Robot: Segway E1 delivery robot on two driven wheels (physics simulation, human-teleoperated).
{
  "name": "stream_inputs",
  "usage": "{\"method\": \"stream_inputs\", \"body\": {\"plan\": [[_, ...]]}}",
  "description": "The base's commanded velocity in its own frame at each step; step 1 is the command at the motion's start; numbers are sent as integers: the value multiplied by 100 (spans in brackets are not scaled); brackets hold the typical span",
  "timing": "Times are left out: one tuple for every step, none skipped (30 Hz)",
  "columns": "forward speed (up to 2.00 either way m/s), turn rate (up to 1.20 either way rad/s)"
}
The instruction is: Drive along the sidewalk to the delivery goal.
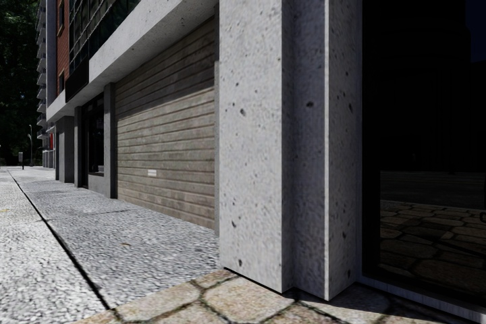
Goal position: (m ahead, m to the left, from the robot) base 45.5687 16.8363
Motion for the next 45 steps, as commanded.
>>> {"method": "stream_inputs", "body": {"plan": [[0,0],[0,0],[0,0],[0,0],[0,0],[0,0],[0,0],[0,0],[0,0],[0,0],[0,0],[0,0],[0,0],[0,0],[0,0],[0,0],[0,0],[0,0],[0,0],[0,0],[0,0],[0,0],[0,0],[0,0],[0,0],[0,0],[0,0],[0,0],[0,0],[0,0],[0,1],[0,3],[0,7],[0,7],[0,10],[0,12],[0,12],[0,17],[0,19],[0,20],[0,20],[0,20],[0,20],[0,20],[0,21]]}}
